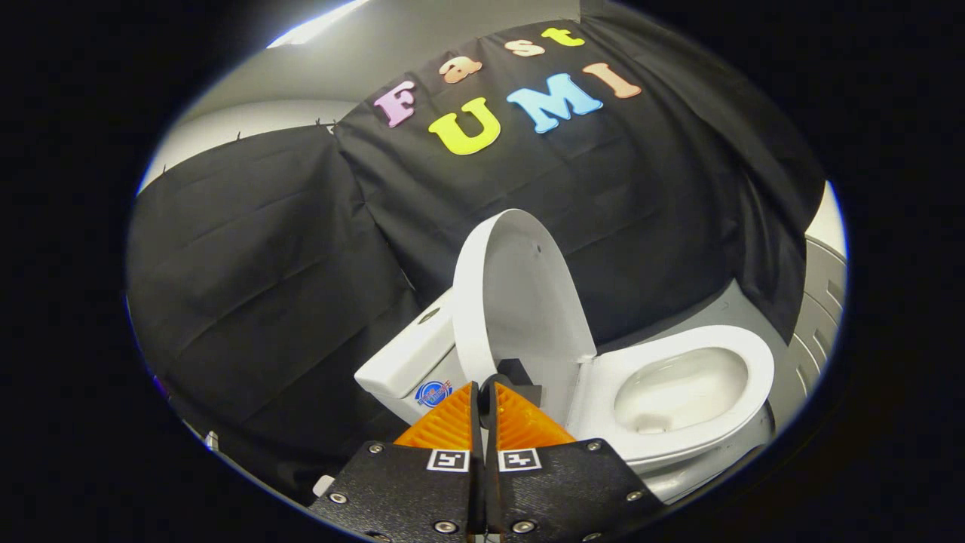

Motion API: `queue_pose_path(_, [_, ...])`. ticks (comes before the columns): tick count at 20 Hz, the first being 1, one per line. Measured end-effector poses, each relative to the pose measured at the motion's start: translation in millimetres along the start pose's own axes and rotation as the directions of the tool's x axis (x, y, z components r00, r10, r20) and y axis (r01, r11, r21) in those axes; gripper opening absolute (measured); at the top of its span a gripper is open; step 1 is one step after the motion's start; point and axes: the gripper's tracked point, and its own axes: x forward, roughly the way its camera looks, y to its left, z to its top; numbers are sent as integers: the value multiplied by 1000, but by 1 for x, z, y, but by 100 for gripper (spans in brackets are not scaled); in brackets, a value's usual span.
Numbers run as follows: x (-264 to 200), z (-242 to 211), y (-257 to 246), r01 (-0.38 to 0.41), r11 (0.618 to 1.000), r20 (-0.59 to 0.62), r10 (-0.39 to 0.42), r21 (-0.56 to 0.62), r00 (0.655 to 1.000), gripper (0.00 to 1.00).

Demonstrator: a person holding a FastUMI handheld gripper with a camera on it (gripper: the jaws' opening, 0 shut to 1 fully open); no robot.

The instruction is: Open the toilet lid.

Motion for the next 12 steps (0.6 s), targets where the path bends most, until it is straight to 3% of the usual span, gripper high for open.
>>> queue_pose_path(12, [36,-20,45,-68,991,-28,65,-112,997,0])
